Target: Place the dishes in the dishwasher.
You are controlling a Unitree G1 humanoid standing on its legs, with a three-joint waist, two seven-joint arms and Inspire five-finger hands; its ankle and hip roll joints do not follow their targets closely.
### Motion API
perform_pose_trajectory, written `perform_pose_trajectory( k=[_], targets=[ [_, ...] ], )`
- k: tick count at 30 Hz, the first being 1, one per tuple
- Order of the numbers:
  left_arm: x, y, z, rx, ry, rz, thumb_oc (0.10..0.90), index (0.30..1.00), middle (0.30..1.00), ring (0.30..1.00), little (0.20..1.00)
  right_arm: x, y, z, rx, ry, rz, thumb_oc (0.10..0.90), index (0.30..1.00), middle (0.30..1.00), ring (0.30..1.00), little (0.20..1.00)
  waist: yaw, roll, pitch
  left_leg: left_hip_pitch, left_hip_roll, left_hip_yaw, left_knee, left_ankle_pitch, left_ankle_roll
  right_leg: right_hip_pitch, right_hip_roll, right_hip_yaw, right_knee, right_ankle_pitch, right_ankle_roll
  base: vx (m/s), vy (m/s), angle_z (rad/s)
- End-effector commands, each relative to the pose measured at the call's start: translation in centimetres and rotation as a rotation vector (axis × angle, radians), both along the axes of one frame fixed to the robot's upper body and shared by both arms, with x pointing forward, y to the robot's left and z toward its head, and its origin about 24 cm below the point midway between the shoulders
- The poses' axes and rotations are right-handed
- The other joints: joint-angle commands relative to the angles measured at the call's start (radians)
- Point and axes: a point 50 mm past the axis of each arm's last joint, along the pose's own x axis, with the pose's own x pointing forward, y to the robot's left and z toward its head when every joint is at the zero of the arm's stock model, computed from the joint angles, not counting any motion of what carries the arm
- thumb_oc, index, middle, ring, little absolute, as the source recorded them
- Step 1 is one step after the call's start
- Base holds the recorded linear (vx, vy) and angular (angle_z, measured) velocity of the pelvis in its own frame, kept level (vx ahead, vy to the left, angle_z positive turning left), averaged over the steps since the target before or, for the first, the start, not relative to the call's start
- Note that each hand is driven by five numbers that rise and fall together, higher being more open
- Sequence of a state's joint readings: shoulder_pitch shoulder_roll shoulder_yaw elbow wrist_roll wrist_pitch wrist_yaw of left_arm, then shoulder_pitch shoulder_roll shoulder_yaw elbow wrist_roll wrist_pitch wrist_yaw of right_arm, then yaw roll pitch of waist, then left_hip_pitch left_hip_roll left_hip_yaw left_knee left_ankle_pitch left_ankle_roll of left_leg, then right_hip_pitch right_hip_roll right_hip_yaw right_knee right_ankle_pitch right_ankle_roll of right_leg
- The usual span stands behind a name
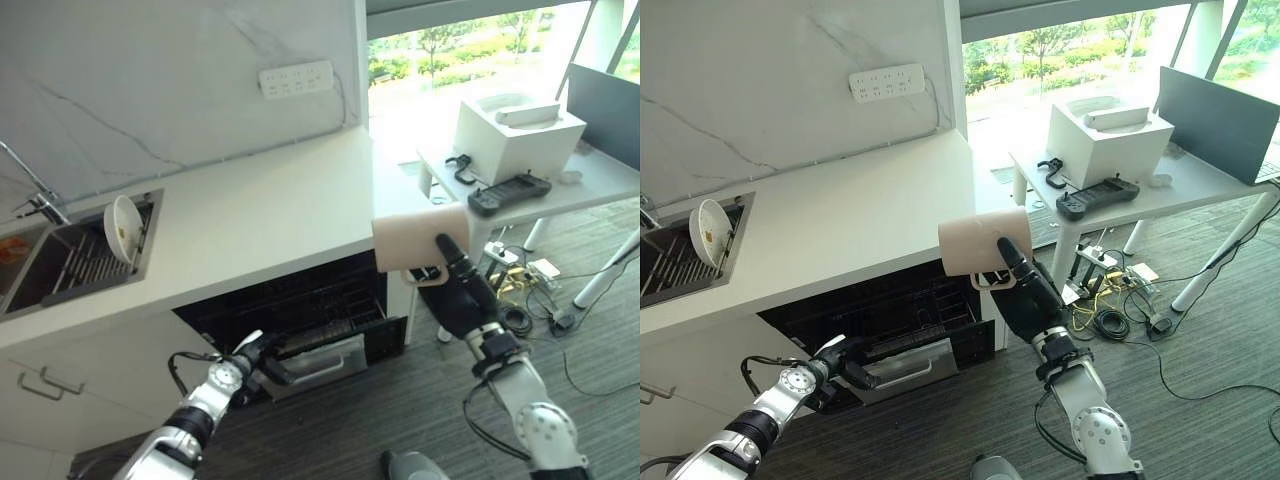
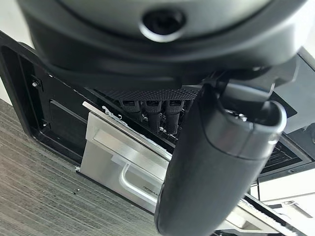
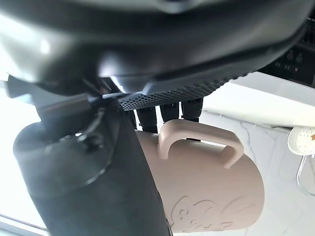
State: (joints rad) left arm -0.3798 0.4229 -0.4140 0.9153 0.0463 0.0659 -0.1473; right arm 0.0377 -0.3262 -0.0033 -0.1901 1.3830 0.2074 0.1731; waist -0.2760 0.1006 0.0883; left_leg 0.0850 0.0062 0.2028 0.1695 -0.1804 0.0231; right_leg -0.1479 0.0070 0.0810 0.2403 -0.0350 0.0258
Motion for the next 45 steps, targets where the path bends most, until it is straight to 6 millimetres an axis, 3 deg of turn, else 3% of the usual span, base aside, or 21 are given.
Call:
perform_pose_trajectory(
  k=[1, 5, 11, 17, 21, 23, 24, 27, 28, 30, 36, 39, 42, 45],
  targets=[
    [0.3, -0.6, 0.2, -0.014, 0.116, -0.166, 0.8, 0.9, 0.9, 0.9, 0.9, 0.4, 1.5, 6.1, 0.098, -0.304, 0.072, 0.4, 0.3, 0.3, 0.3, 0.3, -0.019, -0.03, -0.069, -0.101, 0.065, 0.019, 0.13, -0.025, -0.02, 0.027, -0.084, 0.001, 0.06, -0.045, 0.107, 0.02, 0.005, -0.04],
    [-2.8, -1.9, -2.4, -0.031, 0.408, -0.34, 0.8, 0.9, 0.9, 0.9, 0.9, 0.8, 1.7, 6.2, 0.096, -0.305, 0.079, 0.4, 0.3, 0.3, 0.3, 0.3, -0.03, -0.025, -0.065, -0.101, 0.061, 0.016, 0.13, -0.029, -0.017, 0.025, -0.082, 0.009, 0.06, -0.048, 0.109, 0.01, 0.008, -0.05],
    [-6.0, -3.6, -3.9, -0.224, 0.682, -0.413, 0.8, 0.9, 0.9, 0.9, 0.9, 1.0, 1.9, 6.1, 0.101, -0.304, 0.091, 0.4, 0.3, 0.3, 0.3, 0.3, -0.036, -0.021, -0.057, -0.102, 0.06, 0.023, 0.13, -0.033, -0.014, 0.021, -0.077, 0.018, 0.06, -0.049, 0.109, 0.0, 0.002, -0.03],
    [-8.0, -5.0, -3.5, -0.336, 0.88, -0.574, 0.8, 0.9, 0.9, 0.9, 0.9, 1.3, 1.9, 6.3, 0.094, -0.324, 0.092, 0.4, 0.3, 0.3, 0.3, 0.3, -0.021, -0.016, -0.048, -0.106, 0.052, 0.01, 0.13, -0.037, -0.011, 0.021, -0.078, 0.014, 0.06, -0.05, 0.107, -0.01, 0.005, -0.02],
    [-7.8, -5.8, -1.2, -0.426, 0.88, -0.693, 0.8, 0.9, 0.9, 0.9, 0.9, 1.4, 1.5, 5.9, 0.076, -0.323, 0.065, 0.4, 0.3, 0.3, 0.3, 0.3, 0.005, -0.013, -0.046, -0.115, 0.043, -0.009, 0.13, -0.037, -0.009, 0.023, -0.084, 0.0, 0.06, -0.053, 0.105, -0.03, 0.013, 0.01],
    [-7.1, -5.5, 0.2, -0.432, 0.779, -0.715, 0.8, 0.9, 0.9, 0.9, 0.9, 1.3, 1.1, 5.8, 0.073, -0.327, 0.047, 0.4, 0.3, 0.3, 0.3, 0.3, 0.023, -0.013, -0.043, -0.12, 0.039, -0.02, 0.13, -0.034, -0.009, 0.024, -0.09, -0.012, 0.06, -0.053, 0.104, -0.06, 0.021, 0.07],
    [-5.8, -5.6, 1.4, -0.437, 0.625, -0.671, 0.8, 0.9, 0.9, 0.9, 0.9, 1.3, 1.1, 5.8, 0.071, -0.329, 0.036, 0.4, 0.3, 0.3, 0.3, 0.3, 0.034, -0.014, -0.042, -0.125, 0.036, -0.029, 0.13, -0.03, -0.01, 0.024, -0.093, -0.018, 0.06, -0.051, 0.104, -0.05, 0.008, 0.07],
    [-3.3, -5.2, 3.6, -0.453, 0.378, -0.552, 0.8, 0.9, 0.9, 0.9, 0.9, 1.0, 0.8, 5.6, 0.068, -0.323, 0.014, 0.4, 0.3, 0.3, 0.3, 0.3, 0.053, -0.018, -0.043, -0.13, 0.031, -0.04, 0.13, -0.026, -0.01, 0.026, -0.098, -0.03, 0.06, -0.051, 0.105, -0.04, -0.005, 0.12],
    [-1.9, -4.4, 5.2, -0.473, 0.207, -0.462, 0.8, 0.9, 0.9, 0.9, 0.9, 0.6, 0.4, 5.3, 0.065, -0.314, -0.002, 0.4, 0.3, 0.3, 0.3, 0.3, 0.065, -0.022, -0.044, -0.133, 0.029, -0.046, 0.13, -0.024, -0.01, 0.027, -0.101, -0.038, 0.06, -0.05, 0.105, -0.04, -0.028, 0.2],
    [0.3, -0.9, 8.7, -0.489, -0.146, -0.223, 0.8, 0.9, 0.9, 0.9, 0.9, 0.0, -0.4, 4.4, 0.048, -0.294, -0.058, 0.4, 0.3, 0.3, 0.3, 0.3, 0.098, -0.038, -0.043, -0.141, 0.026, -0.065, 0.13, -0.014, -0.012, 0.028, -0.111, -0.058, 0.06, -0.047, 0.105, -0.05, -0.047, 0.29],
    [1.2, 3.6, 13.0, -0.522, -0.746, 0.236, 0.8, 0.9, 0.9, 0.9, 0.9, 0.2, -1.3, 3.5, -0.018, -0.236, -0.155, 0.4, 0.3, 0.3, 0.3, 0.3, 0.145, -0.084, -0.041, -0.156, 0.023, -0.096, 0.13, -0.003, -0.015, 0.032, -0.118, -0.084, 0.06, -0.053, 0.097, -0.01, -0.047, 0.25],
    [0.7, 2.8, 15.0, -0.561, -0.92, 0.331, 0.8, 0.9, 0.9, 0.9, 0.9, 0.5, -1.9, 3.0, -0.057, -0.186, -0.237, 0.4, 0.3, 0.3, 0.3, 0.3, 0.171, -0.111, -0.03, -0.167, 0.029, -0.111, 0.13, 0.003, -0.021, 0.033, -0.118, -0.1, 0.06, -0.056, 0.089, -0.01, -0.073, 0.22],
    [0.2, 2.3, 15.7, -0.595, -0.949, 0.373, 0.8, 0.9, 0.9, 0.9, 0.9, 0.6, -2.4, 2.7, -0.109, -0.152, -0.295, 0.4, 0.3, 0.3, 0.3, 0.3, 0.188, -0.127, -0.023, -0.172, 0.03, -0.12, 0.13, 0.003, -0.023, 0.034, -0.12, -0.11, 0.06, -0.059, 0.088, 0.0, -0.077, 0.19],
    [-1.1, 1.2, 15.7, -0.556, -0.925, 0.275, 0.8, 0.9, 0.9, 0.9, 0.9, 0.5, -4.1, 2.2, -0.207, -0.105, -0.375, 0.4, 0.3, 0.3, 0.3, 0.3, 0.207, -0.143, -0.006, -0.176, 0.035, -0.124, 0.13, 0.007, -0.023, 0.037, -0.119, -0.122, 0.06, -0.057, 0.084, 0.02, -0.065, 0.1]
  ],
)
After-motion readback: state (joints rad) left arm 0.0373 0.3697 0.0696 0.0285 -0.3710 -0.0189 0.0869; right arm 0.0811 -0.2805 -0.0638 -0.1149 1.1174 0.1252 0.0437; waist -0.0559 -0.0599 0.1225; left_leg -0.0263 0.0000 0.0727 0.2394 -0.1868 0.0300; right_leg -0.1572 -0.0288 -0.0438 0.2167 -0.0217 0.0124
